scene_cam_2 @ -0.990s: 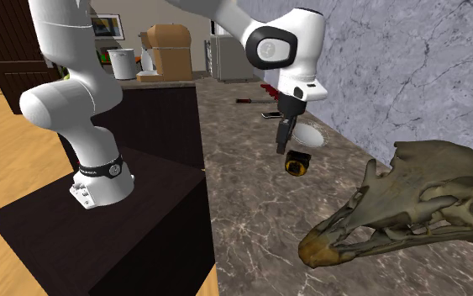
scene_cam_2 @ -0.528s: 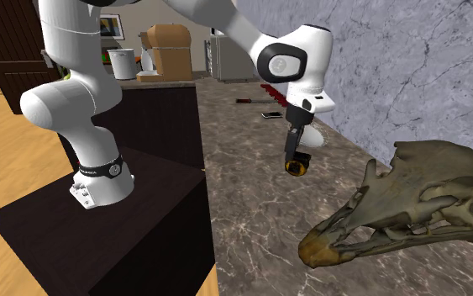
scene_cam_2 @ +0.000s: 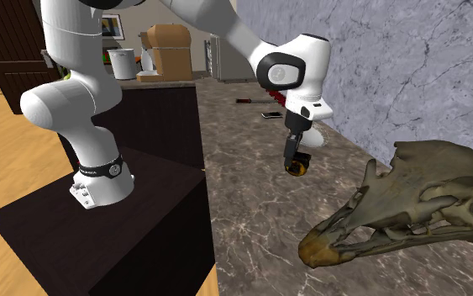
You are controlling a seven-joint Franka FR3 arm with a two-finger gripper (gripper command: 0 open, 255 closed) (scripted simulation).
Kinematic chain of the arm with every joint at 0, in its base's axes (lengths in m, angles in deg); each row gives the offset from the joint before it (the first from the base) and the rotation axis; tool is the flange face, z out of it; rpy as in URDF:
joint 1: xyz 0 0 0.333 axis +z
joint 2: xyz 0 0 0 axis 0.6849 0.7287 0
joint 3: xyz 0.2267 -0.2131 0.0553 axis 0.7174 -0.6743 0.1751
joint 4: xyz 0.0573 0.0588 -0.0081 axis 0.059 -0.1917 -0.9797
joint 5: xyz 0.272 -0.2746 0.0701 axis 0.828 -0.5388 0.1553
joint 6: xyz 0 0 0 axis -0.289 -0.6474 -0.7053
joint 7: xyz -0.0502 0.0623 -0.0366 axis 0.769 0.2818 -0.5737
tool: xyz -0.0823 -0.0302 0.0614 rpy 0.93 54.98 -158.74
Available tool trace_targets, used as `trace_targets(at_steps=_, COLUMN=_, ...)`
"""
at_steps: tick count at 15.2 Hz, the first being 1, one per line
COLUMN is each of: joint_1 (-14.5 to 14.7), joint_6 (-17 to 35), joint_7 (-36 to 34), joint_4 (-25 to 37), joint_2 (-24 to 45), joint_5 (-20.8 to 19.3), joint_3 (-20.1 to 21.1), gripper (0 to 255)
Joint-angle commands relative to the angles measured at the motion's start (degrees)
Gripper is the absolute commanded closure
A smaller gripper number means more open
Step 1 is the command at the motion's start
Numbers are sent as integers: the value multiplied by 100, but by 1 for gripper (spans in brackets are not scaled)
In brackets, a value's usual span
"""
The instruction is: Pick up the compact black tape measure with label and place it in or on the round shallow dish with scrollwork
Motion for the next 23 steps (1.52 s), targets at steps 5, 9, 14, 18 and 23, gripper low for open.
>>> trace_targets(at_steps=5, joint_1=0, joint_6=1, joint_7=0, joint_4=0, joint_2=0, joint_5=0, joint_3=0, gripper=255)
trace_targets(at_steps=9, joint_1=2, joint_6=-3, joint_7=-3, joint_4=7, joint_2=4, joint_5=-1, joint_3=0, gripper=255)
trace_targets(at_steps=14, joint_1=-13, joint_6=-124, joint_7=19, joint_4=40, joint_2=-88, joint_5=35, joint_3=17, gripper=255)
trace_targets(at_steps=18, joint_1=-35, joint_6=-380, joint_7=54, joint_4=140, joint_2=-252, joint_5=100, joint_3=46, gripper=255)
trace_targets(at_steps=23, joint_1=-57, joint_6=-708, joint_7=93, joint_4=293, joint_2=-436, joint_5=174, joint_3=75, gripper=255)
